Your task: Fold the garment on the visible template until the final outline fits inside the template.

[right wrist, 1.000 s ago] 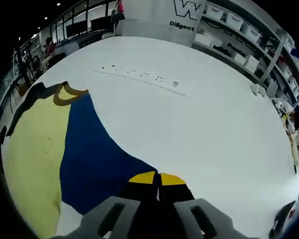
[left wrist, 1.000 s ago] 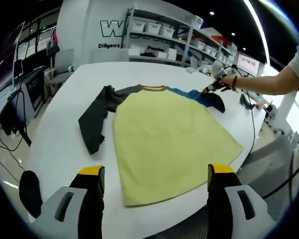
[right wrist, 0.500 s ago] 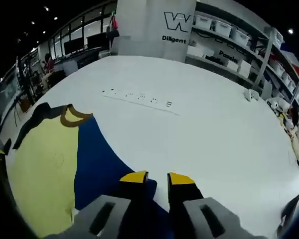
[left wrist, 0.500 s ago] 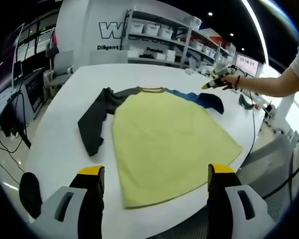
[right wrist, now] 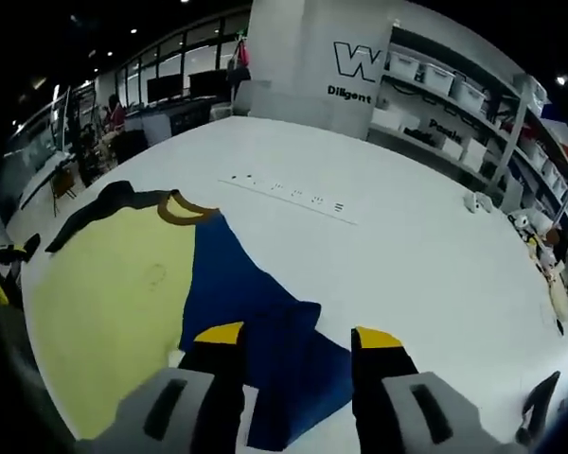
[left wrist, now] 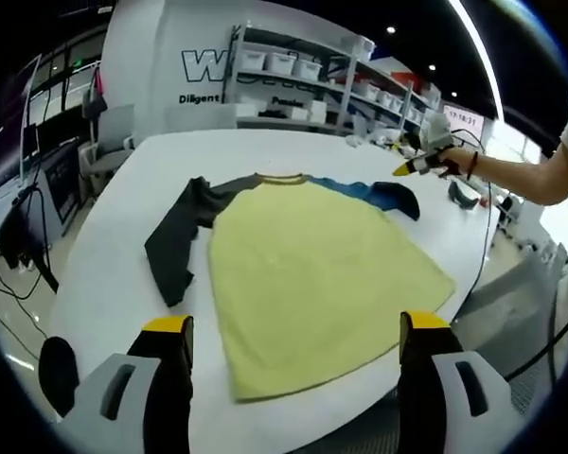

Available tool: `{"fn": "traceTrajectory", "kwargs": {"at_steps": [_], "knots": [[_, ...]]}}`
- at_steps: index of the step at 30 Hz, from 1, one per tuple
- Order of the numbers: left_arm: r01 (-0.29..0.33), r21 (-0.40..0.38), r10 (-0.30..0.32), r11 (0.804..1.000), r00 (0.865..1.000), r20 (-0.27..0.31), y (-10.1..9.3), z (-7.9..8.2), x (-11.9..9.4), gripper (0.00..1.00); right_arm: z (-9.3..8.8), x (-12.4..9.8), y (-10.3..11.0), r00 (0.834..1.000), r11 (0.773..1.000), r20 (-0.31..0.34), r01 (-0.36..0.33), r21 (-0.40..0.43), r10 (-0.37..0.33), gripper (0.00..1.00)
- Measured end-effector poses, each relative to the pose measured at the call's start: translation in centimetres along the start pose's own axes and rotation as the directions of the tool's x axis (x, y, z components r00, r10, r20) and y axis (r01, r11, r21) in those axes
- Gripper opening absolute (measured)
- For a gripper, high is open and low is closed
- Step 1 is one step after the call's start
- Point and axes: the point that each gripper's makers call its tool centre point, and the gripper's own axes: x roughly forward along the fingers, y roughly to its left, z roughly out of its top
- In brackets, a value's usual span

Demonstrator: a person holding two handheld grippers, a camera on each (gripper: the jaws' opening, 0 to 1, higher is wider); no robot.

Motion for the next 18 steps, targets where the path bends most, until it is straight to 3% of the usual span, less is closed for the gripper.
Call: {"fn": "traceTrajectory", "kwargs": {"at_steps": [4,9,15,18], "knots": [[0.006,-0.010,-0.006,1.000,1.000,0.020,-0.3,0.5,-0.2,0.94,-2.7,-0.3,0.2,0.999,1.000,-0.048,0.013,0.026,-0.012,0.45],[0.007,-0.011,-0.007,1.000,1.000,0.022,-0.3,0.5,-0.2,0.94,-6.0,-0.5,0.7,0.994,0.998,-0.110,0.010,0.062,-0.003,0.41],[0.004,-0.013,-0.004,1.000,1.000,0.031,0.0,0.6,-0.3,0.93,-8.4,-0.3,0.5,0.986,0.998,-0.168,0.031,0.059,-0.020,0.34],[0.002,-0.014,-0.001,1.000,1.000,0.032,0.1,0.6,-0.4,0.92,-8.8,-0.2,0.1,0.986,0.996,-0.164,0.054,0.066,-0.042,0.29]]}}
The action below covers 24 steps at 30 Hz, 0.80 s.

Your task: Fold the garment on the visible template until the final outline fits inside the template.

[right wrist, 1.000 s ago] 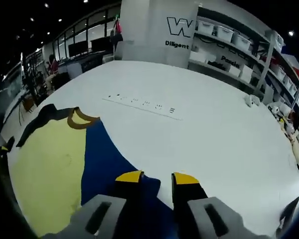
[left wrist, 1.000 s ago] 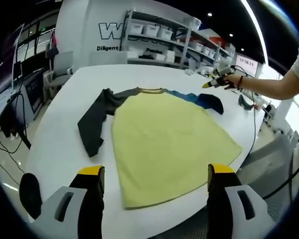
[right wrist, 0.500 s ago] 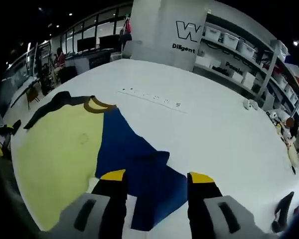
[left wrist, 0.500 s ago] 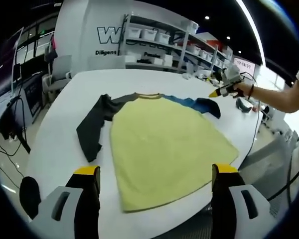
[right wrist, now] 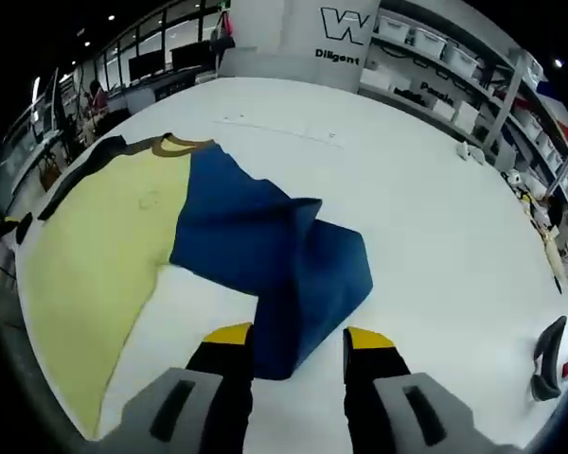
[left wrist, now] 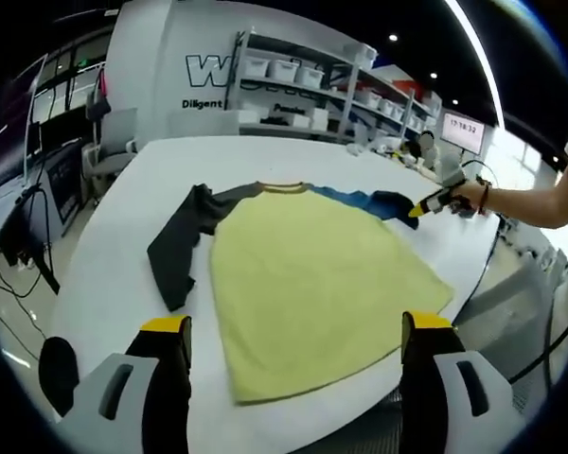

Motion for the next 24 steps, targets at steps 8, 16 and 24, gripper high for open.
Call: {"fn": "traceTrajectory", "kwargs": {"at_steps": [8,16,24], "knots": [[-0.006,-0.004,0.006,1.000,1.000,0.003,0.4,0.0,0.0,0.90,-1.7,0.9,-0.5,0.999,0.998,-0.030,0.023,0.051,-0.021,0.04],[-0.007,-0.003,0.007,1.000,1.000,0.000,0.4,-0.1,0.0,0.88,-0.4,-1.3,2.1,0.992,0.991,-0.034,-0.115,0.065,0.118,0.00],[-0.005,0.000,0.005,1.000,1.000,0.003,0.2,-0.1,-0.1,0.87,2.6,-3.9,4.4,0.967,0.966,-0.025,-0.253,0.062,0.255,0.00]]}}
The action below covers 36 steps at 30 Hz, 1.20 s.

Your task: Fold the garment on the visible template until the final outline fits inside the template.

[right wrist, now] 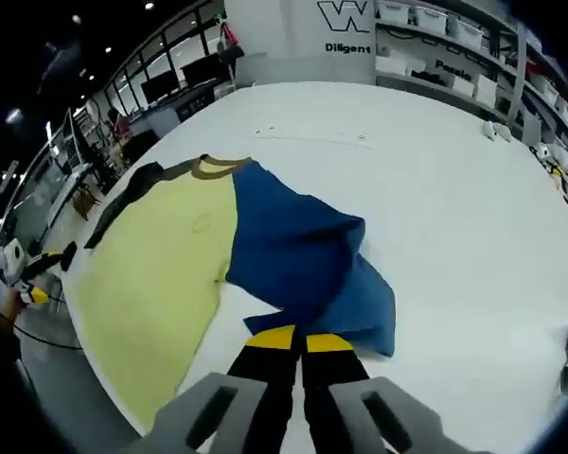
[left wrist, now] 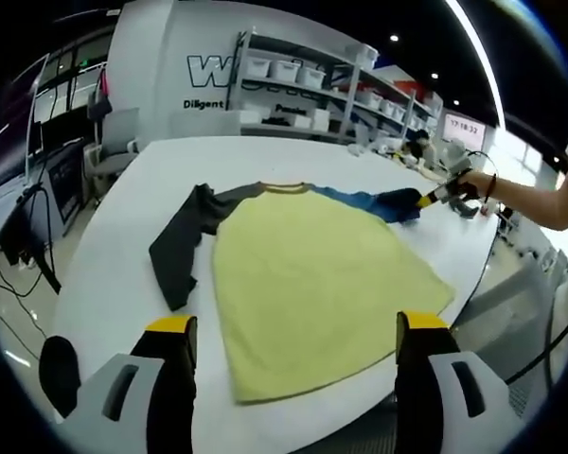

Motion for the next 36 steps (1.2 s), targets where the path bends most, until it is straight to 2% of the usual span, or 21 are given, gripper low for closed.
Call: {"fn": "traceTrajectory", "kwargs": {"at_steps": [5,7,9,10,14,16,21,25,30,36], "knots": [[0.003,-0.003,-0.003,1.000,1.000,0.001,-0.1,0.0,-0.1,0.87,1.2,-0.7,0.9,0.999,0.999,-0.012,-0.046,-0.012,0.046,0.00],[0.002,-0.003,-0.002,1.000,1.000,0.002,-0.1,0.0,-0.1,0.87,2.0,-1.3,1.0,0.998,0.998,0.009,-0.067,0.010,0.066,0.00],[0.003,-0.005,-0.003,1.000,1.000,0.005,-0.1,0.1,-0.1,0.87,2.8,-1.7,1.5,0.993,0.992,0.028,-0.120,0.046,0.118,0.00],[0.004,-0.007,-0.004,1.000,1.000,0.005,-0.1,0.1,-0.1,0.87,3.5,-2.1,2.1,0.985,0.981,0.038,-0.171,0.087,0.169,0.00],[0.007,-0.009,-0.007,1.000,1.000,0.002,-0.2,0.0,0.0,0.87,5.7,-2.5,3.5,0.965,0.955,0.081,-0.260,0.142,0.250,0.00],[0.009,-0.008,-0.009,1.000,1.000,0.000,-0.3,0.0,0.0,0.87,6.3,-2.3,3.8,0.960,0.948,0.075,-0.277,0.157,0.269,0.00],[0.008,-0.010,-0.008,1.000,1.000,0.006,-0.3,0.1,-0.1,0.87,7.4,-1.3,5.6,0.951,0.943,0.023,-0.308,0.126,0.308,0.00],[0.009,-0.012,-0.009,1.000,1.000,0.007,-0.3,0.1,-0.2,0.87,8.3,-0.4,7.8,0.934,0.933,-0.021,-0.353,0.069,0.355,0.00],[0.010,-0.014,-0.009,1.000,1.000,0.010,-0.2,0.1,-0.2,0.87,9.8,0.7,9.8,0.927,0.928,-0.045,-0.372,0.032,0.373,0.00],[0.007,-0.017,-0.007,1.000,1.000,0.011,-0.1,0.2,-0.2,0.87,11.2,2.3,12.5,0.909,0.913,-0.090,-0.409,-0.005,0.407,0.00]]}}
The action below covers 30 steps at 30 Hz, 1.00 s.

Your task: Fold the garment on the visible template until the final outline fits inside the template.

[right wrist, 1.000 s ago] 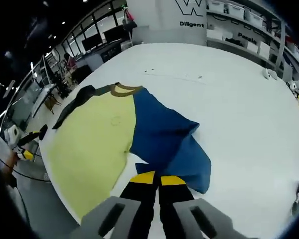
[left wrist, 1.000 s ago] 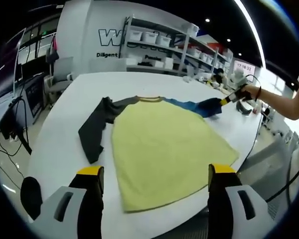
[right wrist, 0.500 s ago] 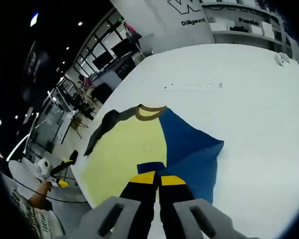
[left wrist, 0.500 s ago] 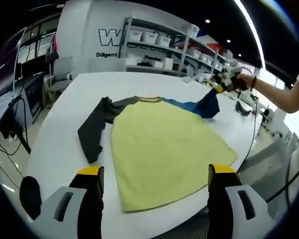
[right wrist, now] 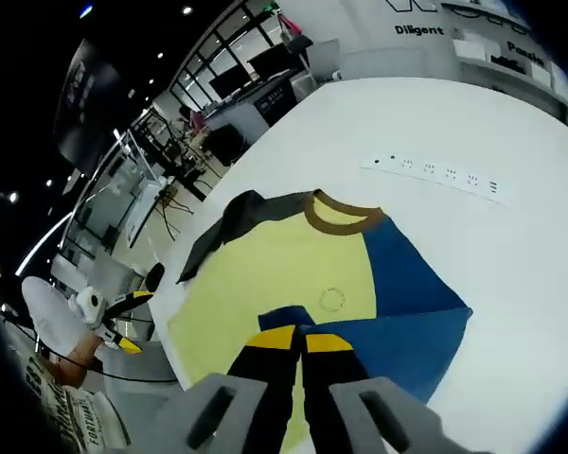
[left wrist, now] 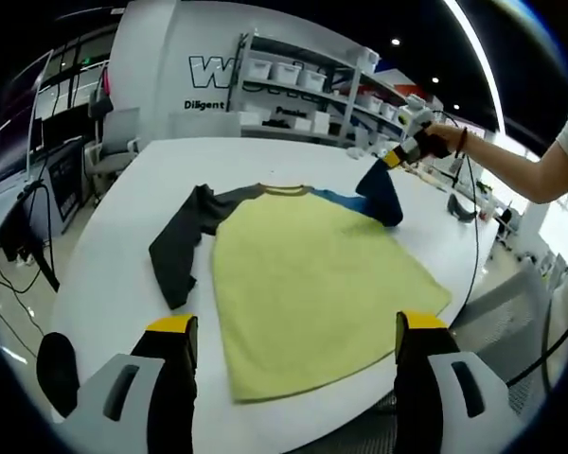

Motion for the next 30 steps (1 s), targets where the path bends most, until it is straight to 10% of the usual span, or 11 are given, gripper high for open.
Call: {"fn": "traceTrajectory", "kwargs": {"at_steps": [30], "knots": [[0.007,0.006,-0.007,1.000,1.000,-0.007,-0.3,-0.3,0.3,0.84,2.6,9.0,5.3,0.977,0.989,-0.202,-0.094,-0.117,0.069,0.00]]}}
